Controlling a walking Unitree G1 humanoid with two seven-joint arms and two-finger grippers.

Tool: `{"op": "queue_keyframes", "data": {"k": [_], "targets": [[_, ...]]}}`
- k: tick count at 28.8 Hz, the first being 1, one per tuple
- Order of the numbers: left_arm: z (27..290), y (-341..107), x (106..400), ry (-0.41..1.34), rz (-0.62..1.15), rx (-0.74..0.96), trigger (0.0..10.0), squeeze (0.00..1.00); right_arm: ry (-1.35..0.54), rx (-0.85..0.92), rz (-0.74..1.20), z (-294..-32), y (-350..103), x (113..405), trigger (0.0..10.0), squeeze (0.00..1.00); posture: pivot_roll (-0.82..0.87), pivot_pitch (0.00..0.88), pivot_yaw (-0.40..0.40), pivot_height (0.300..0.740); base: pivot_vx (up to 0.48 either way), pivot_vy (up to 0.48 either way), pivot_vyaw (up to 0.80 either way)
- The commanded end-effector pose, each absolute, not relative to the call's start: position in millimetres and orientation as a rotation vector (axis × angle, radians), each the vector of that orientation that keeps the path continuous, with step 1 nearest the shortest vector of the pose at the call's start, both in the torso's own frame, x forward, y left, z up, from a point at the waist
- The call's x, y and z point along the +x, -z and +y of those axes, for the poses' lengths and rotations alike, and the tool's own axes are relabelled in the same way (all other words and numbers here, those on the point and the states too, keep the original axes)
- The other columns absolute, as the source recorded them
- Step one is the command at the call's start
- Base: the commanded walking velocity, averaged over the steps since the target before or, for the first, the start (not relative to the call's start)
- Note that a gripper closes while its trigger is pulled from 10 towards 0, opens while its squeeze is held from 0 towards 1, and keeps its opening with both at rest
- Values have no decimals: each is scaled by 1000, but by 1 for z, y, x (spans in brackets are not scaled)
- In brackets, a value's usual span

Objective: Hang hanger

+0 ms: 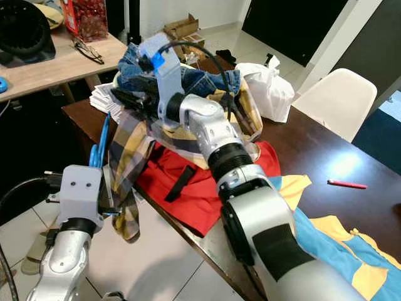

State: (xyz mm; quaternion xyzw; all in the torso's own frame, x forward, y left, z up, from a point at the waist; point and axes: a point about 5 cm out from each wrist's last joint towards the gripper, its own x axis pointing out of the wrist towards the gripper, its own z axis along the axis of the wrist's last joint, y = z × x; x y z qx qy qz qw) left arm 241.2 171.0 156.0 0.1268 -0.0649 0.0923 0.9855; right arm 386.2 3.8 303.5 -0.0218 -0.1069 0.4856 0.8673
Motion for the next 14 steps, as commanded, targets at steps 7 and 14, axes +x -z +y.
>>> {"op": "queue_keyframes", "data": {"k": [7,14], "targets": [[165,-153,240,-169,-126,232,10000,0,-950,-112,-244,-3,-304,390,0,0,258,102,-241,740,0,0,0],[166,-153,240,-170,-126,230,10000,0,-927,85,-238,-1,-313,390,10000,1000,256,111,-241,740,0,0,0]]}}
